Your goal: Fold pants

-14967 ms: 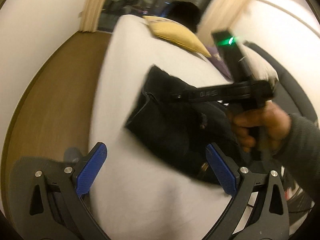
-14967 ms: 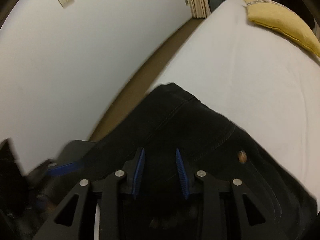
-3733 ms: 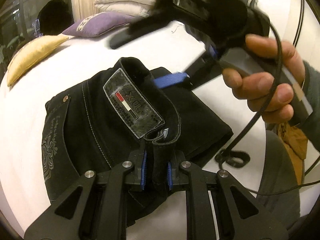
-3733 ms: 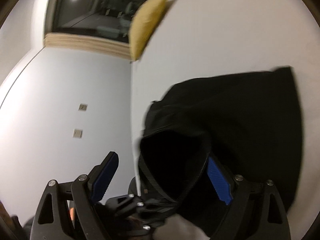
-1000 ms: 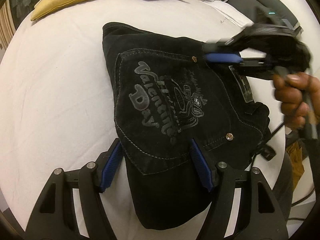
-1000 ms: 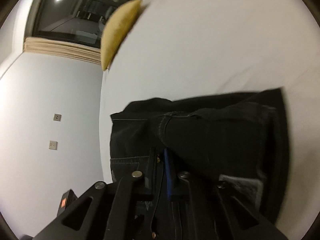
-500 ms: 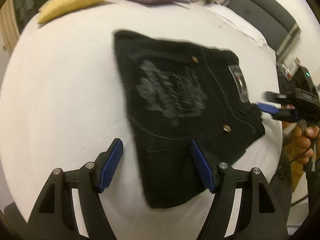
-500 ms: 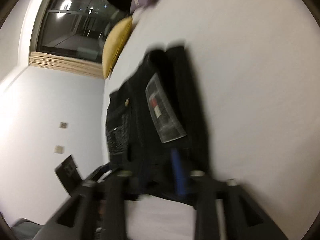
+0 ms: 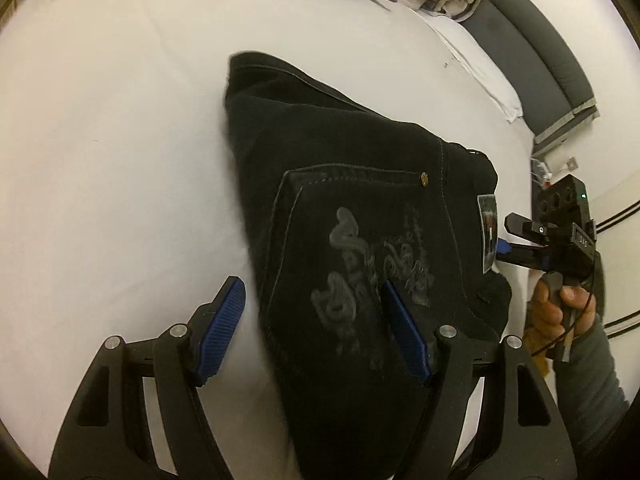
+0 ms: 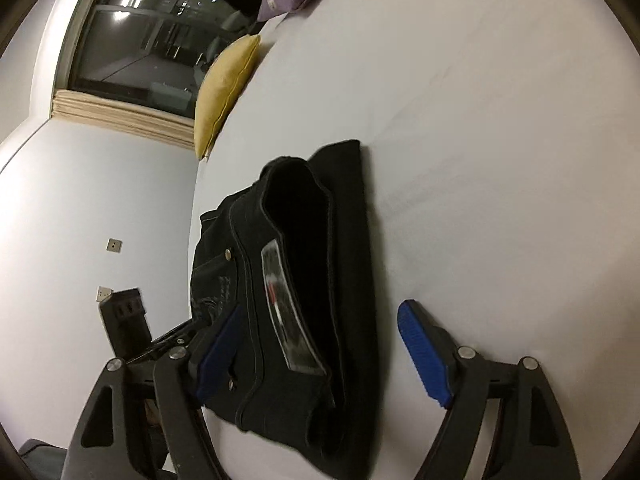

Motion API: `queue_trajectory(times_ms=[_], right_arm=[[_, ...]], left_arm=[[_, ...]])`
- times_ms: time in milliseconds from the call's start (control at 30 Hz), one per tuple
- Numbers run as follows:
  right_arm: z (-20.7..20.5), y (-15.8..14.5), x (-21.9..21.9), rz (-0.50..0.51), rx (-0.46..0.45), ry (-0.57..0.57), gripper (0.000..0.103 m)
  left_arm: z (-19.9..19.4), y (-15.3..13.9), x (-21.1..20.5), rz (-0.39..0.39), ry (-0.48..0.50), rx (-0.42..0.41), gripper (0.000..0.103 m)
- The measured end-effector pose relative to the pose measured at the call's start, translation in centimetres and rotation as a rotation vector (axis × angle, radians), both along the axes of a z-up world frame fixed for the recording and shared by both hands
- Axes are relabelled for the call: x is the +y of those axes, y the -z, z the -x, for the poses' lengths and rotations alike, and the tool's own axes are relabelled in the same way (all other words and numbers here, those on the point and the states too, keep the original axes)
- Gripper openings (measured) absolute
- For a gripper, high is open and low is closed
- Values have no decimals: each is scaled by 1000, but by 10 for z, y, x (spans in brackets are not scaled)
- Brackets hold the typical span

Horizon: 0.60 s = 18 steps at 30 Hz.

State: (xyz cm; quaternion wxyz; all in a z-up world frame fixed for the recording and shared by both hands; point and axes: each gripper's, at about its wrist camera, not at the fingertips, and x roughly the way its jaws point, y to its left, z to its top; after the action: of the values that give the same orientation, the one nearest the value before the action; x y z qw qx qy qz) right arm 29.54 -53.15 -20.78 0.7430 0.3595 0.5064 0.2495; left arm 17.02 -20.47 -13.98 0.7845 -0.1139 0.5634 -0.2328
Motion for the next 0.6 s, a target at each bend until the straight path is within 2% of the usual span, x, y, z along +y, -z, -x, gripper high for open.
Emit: queue_trajectory(times_ms=[67, 167, 200, 233, 300, 367, 400, 467, 600], right_arm=[[-4, 0, 4, 17, 4, -17, 74], [-9, 3, 13, 57, 7, -49, 57], [-8, 4, 12, 67, 12, -47, 47], [-7, 4, 12, 68, 15, -42, 42], [-1, -2, 11, 102, -1, -42, 37], [7, -15, 17, 172, -28, -42, 31], [7, -20, 21, 192, -39, -43, 25], [8, -33, 32, 241, -64, -39, 21], [22, -70, 55, 295, -138, -58, 19]], left_arm=[[-7, 2, -4, 20, 12, 8, 70], [-15, 6, -11, 11, 34, 18, 69], [-16, 8, -12, 17, 35, 22, 66], [-18, 9, -13, 24, 31, 24, 63], [-19, 9, -17, 23, 34, 15, 47], [-17, 3, -21, 13, 50, -11, 38], [-16, 0, -23, 1, 54, -21, 35], [-16, -4, -24, 3, 42, -26, 35], [-13, -14, -14, 63, 5, -30, 30]])
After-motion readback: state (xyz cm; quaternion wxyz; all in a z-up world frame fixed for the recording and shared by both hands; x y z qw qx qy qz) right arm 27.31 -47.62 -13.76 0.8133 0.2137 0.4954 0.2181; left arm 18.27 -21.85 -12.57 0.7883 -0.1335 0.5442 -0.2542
